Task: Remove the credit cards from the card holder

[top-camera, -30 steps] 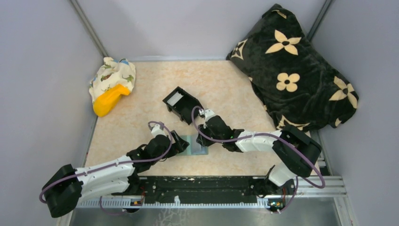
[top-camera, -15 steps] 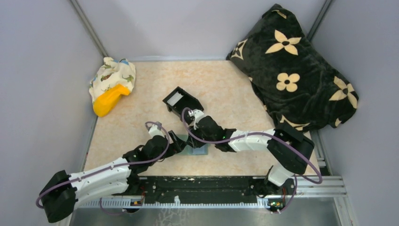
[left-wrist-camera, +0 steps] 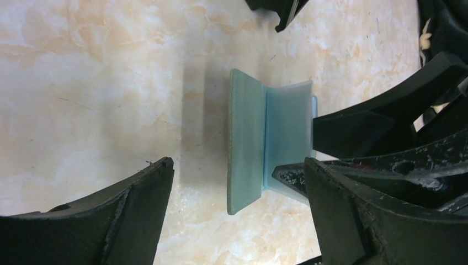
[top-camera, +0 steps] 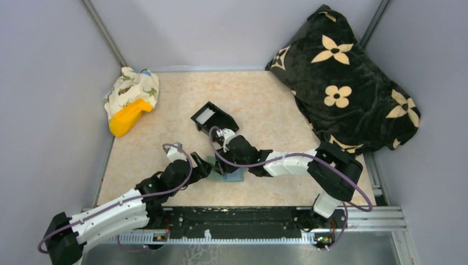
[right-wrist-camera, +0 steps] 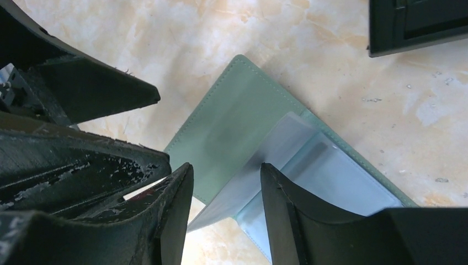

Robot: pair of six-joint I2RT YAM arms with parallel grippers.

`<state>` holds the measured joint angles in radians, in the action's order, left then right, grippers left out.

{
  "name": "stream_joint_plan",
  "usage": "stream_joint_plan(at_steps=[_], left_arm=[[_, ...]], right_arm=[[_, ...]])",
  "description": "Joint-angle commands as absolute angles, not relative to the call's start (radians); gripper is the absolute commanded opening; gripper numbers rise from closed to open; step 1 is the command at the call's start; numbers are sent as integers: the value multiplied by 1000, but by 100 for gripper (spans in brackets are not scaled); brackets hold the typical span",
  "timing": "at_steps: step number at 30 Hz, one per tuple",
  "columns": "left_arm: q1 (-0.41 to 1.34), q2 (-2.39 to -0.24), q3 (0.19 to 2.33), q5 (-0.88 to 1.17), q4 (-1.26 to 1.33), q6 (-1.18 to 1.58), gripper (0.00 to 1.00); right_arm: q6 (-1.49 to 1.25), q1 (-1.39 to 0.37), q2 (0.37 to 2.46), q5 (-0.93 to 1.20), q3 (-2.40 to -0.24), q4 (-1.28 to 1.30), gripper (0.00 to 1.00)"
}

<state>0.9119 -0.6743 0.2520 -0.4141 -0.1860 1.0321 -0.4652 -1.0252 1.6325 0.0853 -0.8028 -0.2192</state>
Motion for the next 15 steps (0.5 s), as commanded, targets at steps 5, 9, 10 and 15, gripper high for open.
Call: stream_joint_plan(at_steps=[5,9,10,15], left_arm=[[907,-626,309,-492,-271,1011,93],[906,-607,314,-498,-287,1015,93],[907,-600,316,-502,-294,1019,93],[906,-544,326,-528,-335,1023,93]], right_arm=[[-456,-1056,1618,136,-875,-249,51],[-453,-1068,1631,143,-891,-249,51],[-454,-1068,1639,144,-894,-253,51],[-460,-1069,1719,155,-895,-285,51]])
